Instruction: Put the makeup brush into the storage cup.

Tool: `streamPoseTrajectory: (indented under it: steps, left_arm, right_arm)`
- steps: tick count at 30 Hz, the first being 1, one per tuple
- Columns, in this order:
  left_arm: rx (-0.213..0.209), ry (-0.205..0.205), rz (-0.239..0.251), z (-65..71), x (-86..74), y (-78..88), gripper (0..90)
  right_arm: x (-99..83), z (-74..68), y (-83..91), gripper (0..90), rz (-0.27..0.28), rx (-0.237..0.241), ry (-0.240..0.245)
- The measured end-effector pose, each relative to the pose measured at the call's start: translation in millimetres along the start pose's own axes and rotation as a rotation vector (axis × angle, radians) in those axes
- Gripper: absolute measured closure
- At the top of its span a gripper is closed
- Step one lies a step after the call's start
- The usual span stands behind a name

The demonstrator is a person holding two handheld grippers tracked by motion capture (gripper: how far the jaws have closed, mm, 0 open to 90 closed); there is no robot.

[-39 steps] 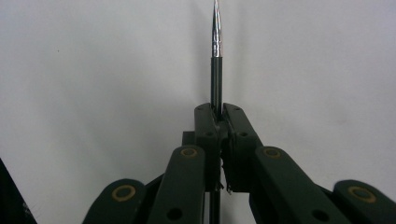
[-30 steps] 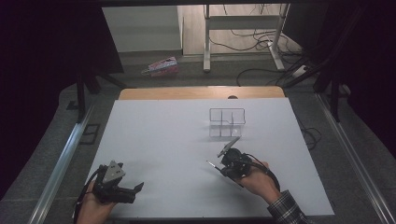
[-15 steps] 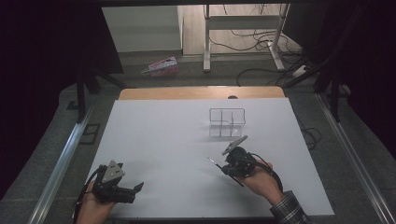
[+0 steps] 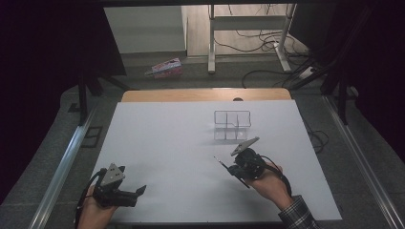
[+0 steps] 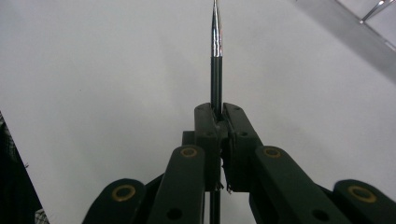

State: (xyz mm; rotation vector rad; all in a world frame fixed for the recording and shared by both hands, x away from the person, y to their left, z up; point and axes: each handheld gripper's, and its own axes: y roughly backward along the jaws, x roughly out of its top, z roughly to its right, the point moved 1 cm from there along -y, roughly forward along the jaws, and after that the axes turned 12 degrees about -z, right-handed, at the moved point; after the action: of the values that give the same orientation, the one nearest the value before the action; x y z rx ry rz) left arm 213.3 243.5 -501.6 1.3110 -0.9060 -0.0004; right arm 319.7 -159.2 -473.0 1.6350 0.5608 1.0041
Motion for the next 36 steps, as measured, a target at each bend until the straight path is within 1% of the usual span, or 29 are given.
streamPoseTrajectory:
  steps: [15, 21, 29, 36]
  left_arm:
    - [-0.002, -0.014, -0.007, 2.0, 0.8, -1.2, 0.8]
    - [-0.028, -0.004, 0.002, 2.3, 1.5, -0.6, 0.4]
    - [-0.044, 0.002, 0.006, 2.3, 1.8, -0.2, 0.3]
    - [-0.062, 0.008, 0.01, 2.3, 2.1, 0.0, 0.3]
  right_arm:
    - [0.0, 4.9, 13.9, 85.3, 0.087, -0.02, -0.018]
    - [-0.1, 7.5, 21.0, 85.3, 0.133, -0.027, -0.031]
    - [1.1, 11.1, 28.1, 85.2, 0.186, -0.029, -0.047]
    - [2.3, 13.8, 32.1, 85.2, 0.214, -0.041, -0.052]
